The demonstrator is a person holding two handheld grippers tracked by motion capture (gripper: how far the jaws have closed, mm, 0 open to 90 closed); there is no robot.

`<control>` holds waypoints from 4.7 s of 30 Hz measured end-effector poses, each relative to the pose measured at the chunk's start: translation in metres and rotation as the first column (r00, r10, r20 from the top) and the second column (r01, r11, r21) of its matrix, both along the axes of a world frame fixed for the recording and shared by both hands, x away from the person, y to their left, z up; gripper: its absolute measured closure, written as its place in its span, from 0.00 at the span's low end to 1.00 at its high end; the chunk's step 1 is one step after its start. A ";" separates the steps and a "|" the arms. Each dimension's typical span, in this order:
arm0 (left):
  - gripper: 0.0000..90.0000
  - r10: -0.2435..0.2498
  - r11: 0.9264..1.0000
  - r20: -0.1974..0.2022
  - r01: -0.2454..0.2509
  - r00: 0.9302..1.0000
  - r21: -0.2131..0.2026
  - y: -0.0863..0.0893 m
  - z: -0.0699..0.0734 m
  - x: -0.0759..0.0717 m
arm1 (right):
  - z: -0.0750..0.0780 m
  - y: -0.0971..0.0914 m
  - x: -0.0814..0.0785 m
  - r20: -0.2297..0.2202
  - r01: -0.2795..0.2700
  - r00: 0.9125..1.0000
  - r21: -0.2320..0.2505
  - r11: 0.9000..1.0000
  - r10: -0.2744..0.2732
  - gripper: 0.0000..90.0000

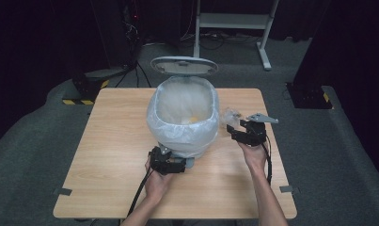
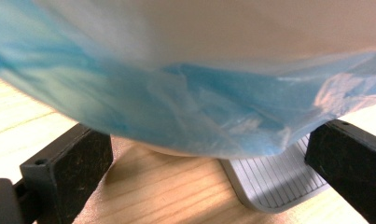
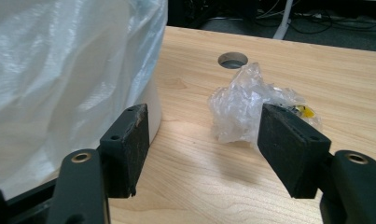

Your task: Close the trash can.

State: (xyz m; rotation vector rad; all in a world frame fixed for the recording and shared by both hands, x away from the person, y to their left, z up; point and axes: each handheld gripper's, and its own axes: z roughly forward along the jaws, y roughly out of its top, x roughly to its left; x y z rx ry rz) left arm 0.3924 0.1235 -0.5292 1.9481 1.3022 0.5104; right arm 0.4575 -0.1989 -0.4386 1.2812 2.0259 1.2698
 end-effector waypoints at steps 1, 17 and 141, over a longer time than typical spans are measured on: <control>0.01 0.000 1.000 0.000 0.000 1.000 0.000 0.000 0.000 0.000 | -0.001 0.000 0.001 -0.001 0.002 1.000 -0.003 1.000 -0.002 0.37; 0.01 -0.008 1.000 -0.001 0.008 1.000 0.014 0.001 0.000 0.000 | -0.020 0.006 0.018 -0.001 0.048 0.999 -0.048 0.998 -0.048 0.32; 0.01 -0.008 1.000 -0.003 0.008 1.000 0.012 0.001 0.000 0.000 | -0.032 0.008 0.034 -0.097 0.042 0.994 -0.077 0.996 -0.050 0.99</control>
